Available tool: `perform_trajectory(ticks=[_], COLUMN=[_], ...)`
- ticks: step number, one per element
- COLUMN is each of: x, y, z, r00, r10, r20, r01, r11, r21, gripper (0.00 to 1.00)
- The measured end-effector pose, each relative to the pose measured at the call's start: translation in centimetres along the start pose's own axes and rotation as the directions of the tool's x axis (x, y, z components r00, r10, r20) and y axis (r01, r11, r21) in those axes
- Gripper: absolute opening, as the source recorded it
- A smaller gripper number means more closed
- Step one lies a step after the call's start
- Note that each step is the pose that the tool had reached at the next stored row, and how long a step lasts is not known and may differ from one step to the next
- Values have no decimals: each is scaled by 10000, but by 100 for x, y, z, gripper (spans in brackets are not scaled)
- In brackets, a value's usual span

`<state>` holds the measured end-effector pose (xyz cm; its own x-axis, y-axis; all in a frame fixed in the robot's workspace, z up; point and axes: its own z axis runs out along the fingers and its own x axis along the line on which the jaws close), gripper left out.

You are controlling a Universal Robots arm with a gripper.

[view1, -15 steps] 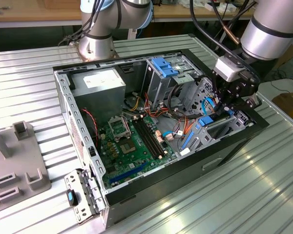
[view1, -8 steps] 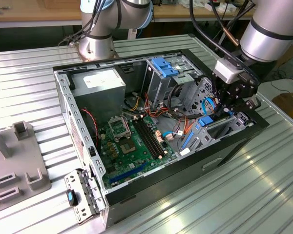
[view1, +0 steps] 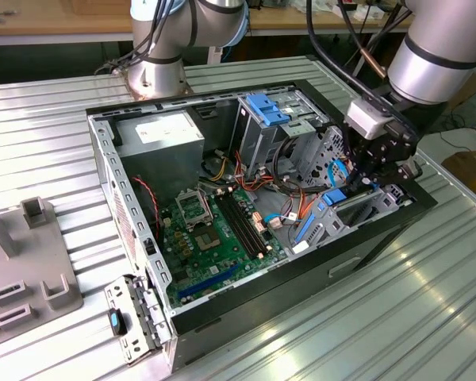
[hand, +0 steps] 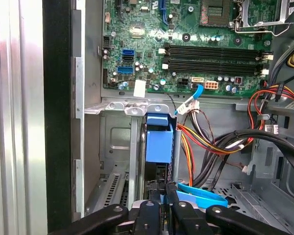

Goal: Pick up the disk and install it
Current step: 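Insert the second disk wire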

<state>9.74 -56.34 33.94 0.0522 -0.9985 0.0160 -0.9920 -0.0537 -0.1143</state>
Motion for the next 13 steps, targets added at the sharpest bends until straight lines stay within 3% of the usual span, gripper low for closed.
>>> perform_trajectory(ticks=[1,3,5,8,10,13], x=[0,0,2,1,0,-129], y=[0,-2,-15,-27,-28,-25], z=[0,-17,-128,-231,-247,-251], r00=[10000,10000,10000,10000,10000,10000], r10=[0,0,0,0,0,0], r20=[-1,-3,-6,-6,-3,-6], r01=[0,0,0,0,0,0], r11=[10000,10000,10000,10000,10000,10000], r21=[0,0,-1,-1,-1,-1], gripper=[23,23,23,23,23,23])
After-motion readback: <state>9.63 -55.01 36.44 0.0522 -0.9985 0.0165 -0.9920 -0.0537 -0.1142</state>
